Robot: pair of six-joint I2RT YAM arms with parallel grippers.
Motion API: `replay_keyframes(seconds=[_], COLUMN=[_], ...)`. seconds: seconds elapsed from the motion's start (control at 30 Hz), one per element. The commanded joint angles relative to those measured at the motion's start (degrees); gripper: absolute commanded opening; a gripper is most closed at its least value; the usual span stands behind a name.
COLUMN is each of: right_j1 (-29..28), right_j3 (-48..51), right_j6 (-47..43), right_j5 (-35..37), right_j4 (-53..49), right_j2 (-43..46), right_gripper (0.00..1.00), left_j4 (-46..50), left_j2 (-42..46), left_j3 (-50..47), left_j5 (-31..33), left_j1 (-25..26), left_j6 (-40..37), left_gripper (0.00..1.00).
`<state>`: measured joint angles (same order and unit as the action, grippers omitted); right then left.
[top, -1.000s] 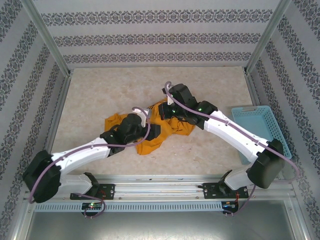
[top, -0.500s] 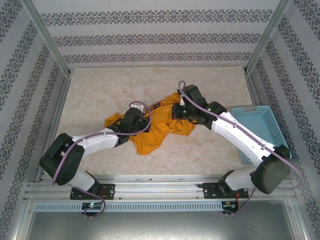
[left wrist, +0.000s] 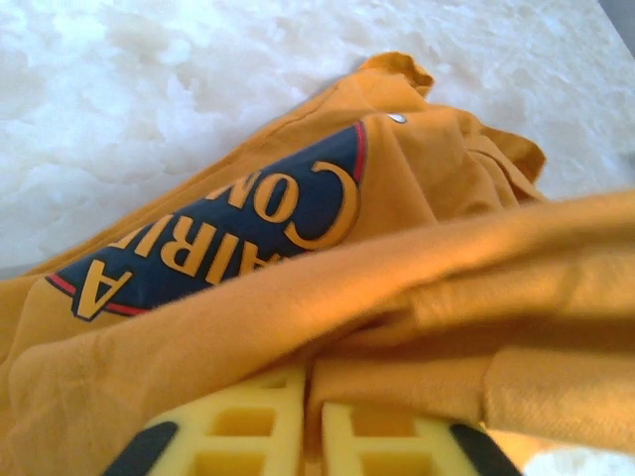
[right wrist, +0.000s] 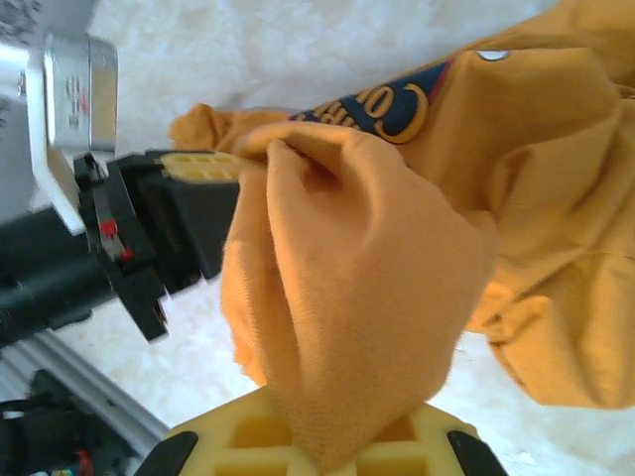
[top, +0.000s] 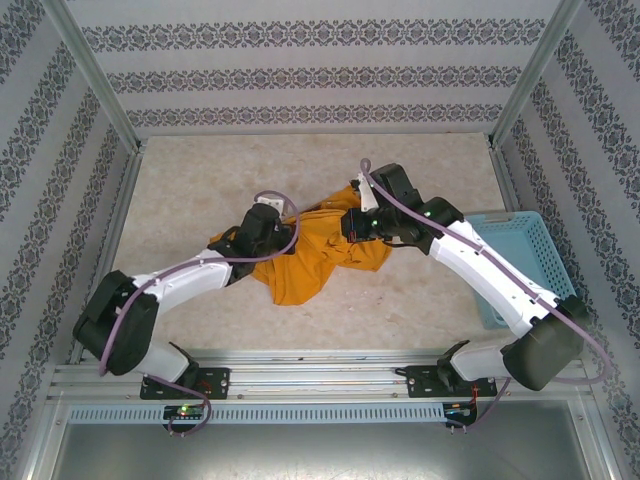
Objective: Fold the inside-out t-shirt
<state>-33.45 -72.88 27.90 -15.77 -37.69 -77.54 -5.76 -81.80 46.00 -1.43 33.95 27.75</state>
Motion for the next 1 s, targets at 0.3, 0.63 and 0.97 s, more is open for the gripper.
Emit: replay_keyframes(seconds=[0.3, 0.63, 0.97], right_j1=[-4.1, -4.5, 0.5], right_j3=[-1.2, 1.6, 5.4], right_j6=[9.1, 10.2, 13.1], right_j5=[-1.9, -0.9, -1.6], right_j4=[11.9, 12.1, 13.0], right_j2=[-4.7, -1.8, -1.3], right_gripper=[0.00, 0.00, 0.00], left_j4=[-14.2, -17.0, -18.3], left_j2=[6.8, -0.6, -1.5], left_j3=[-5.4, -4.2, -4.1], left_j5=[-0.4, 6.7, 4.7], left_j1=[12.7, 8.8, 6.6], left_j6=[2.2, 5.4, 4.3], left_gripper=[0.44, 0.40, 0.06])
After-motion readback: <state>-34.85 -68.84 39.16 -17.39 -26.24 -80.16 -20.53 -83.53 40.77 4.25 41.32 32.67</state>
